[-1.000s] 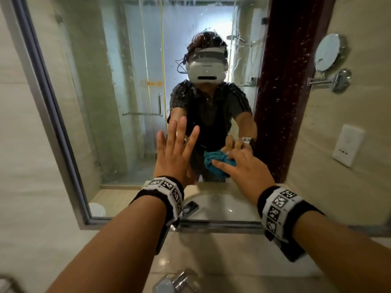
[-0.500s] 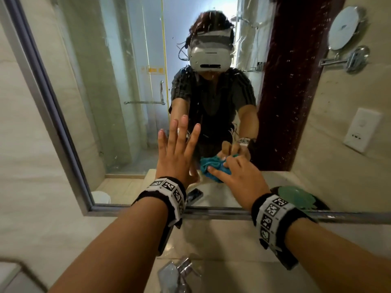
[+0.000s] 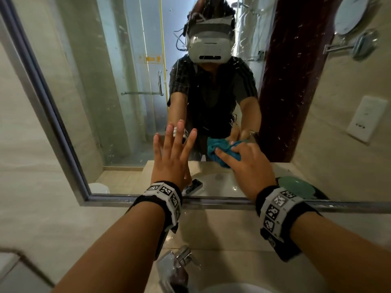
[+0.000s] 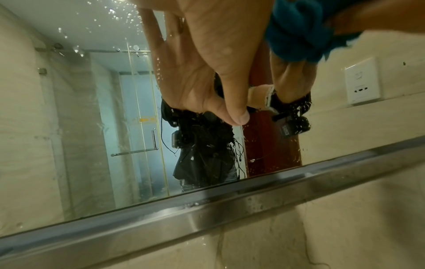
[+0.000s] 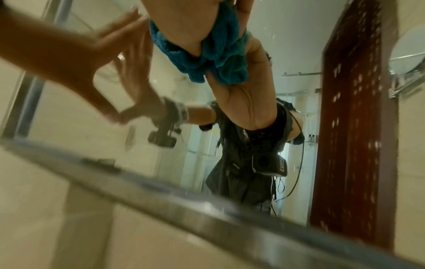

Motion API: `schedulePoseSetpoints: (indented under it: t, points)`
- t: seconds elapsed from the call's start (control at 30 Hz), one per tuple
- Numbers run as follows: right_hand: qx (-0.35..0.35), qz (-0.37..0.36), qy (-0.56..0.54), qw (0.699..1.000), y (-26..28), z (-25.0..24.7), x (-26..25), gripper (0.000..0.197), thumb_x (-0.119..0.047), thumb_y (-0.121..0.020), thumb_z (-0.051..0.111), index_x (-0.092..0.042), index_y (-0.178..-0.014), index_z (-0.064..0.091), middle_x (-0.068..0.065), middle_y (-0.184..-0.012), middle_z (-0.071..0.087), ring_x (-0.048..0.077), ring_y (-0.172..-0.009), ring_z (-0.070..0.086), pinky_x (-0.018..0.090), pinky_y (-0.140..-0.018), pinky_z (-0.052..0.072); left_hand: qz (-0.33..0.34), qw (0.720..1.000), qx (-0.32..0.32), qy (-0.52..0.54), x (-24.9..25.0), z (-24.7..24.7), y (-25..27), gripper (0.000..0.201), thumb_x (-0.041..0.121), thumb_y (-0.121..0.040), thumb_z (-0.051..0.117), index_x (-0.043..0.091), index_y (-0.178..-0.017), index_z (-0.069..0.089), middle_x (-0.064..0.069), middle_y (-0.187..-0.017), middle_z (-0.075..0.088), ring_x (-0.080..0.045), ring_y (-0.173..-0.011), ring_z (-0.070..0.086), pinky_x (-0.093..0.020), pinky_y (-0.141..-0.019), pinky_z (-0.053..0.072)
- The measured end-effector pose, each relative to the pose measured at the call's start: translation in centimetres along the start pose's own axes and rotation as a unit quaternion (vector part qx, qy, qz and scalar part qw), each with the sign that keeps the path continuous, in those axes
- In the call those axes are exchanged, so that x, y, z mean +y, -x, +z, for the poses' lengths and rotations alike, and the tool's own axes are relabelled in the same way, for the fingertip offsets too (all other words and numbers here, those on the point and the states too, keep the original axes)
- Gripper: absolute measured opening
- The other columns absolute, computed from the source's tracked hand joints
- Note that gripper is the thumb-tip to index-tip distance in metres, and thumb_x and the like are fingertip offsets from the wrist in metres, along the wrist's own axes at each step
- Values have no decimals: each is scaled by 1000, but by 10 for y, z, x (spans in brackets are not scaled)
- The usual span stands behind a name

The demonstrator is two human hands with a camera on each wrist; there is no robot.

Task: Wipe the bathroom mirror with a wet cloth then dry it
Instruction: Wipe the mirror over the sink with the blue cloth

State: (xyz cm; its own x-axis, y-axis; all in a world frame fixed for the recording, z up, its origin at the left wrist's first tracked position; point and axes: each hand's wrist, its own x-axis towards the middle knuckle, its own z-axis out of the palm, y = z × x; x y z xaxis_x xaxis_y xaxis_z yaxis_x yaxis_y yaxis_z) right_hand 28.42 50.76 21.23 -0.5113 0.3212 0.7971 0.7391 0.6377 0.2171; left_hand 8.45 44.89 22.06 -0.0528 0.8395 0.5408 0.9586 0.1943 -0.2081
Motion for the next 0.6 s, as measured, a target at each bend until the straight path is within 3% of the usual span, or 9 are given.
schedulePoseSetpoints:
  t: [0.07,0.17,0.2,0.33,0.4,0.47,0.53,0.6]
  points:
    - [-42,-33,-11,999,24,17,-9,72,-6,-54,87,-18,-121,63,12,-109,38,29,-89,38,40,-63,53,1,1000,-11,6,1,2,1,147,57,-61,78,21,-133,-45,-11,-137,-52,-32,-129,-45,-57,-112,-10]
    - [-73,-56,-13,996,60,34,-20,39,-13,-79,63,-16,-118,64,14,-107,41,29,-82,41,36,-55,50,-2,1000,-15,14,1,8,5,142,51,-67,77,23,-133,-45,-11,-139,-50,-31,-127,-47,-57,-113,-9]
    - [-83,-58,-14,995,69,36,-22,37,-13,-81,60,-16,-117,65,15,-105,47,30,-80,45,36,-53,50,-3,1000,-17,15,0,9,7,141,49,-67,77,23,-134,-43,-11,-142,-46,-31,-128,-46,-57,-114,-8]
    - [-172,-29,-41,984,85,35,-25,51,-7,-63,83,-14,-111,68,17,-96,62,31,-70,57,36,-46,50,8,999,-50,17,-1,1,13,134,46,-73,75,23,-135,-42,-11,-145,-40,-30,-130,-42,-56,-112,-12]
    - [-234,16,-75,969,78,27,-26,45,-8,-73,76,-14,-115,64,15,-103,57,32,-81,57,41,-57,52,15,997,-62,31,-2,-8,17,127,47,-77,70,25,-137,-39,-9,-143,-44,-29,-130,-41,-57,-111,-13]
    - [-304,90,-139,938,68,12,-26,36,-12,-88,58,-18,-124,56,10,-114,49,29,-98,51,40,-78,48,26,996,-78,42,-6,-19,21,120,53,-78,66,28,-140,-34,-6,-141,-47,-28,-133,-38,-58,-111,-13]
    - [-302,163,-220,913,54,-10,-27,34,-11,-90,52,-21,-123,53,4,-117,48,21,-101,49,32,-84,42,36,993,-93,67,-12,-33,23,114,56,-78,64,32,-143,-27,-4,-146,-42,-27,-139,-30,-57,-110,-12]
    - [-251,205,-280,903,36,-35,-31,34,-8,-87,55,-22,-118,52,2,-116,53,19,-100,52,29,-83,40,39,986,-100,131,-16,-52,25,104,54,-79,64,35,-149,-11,-4,-155,-24,-26,-144,-14,-54,-114,-6]
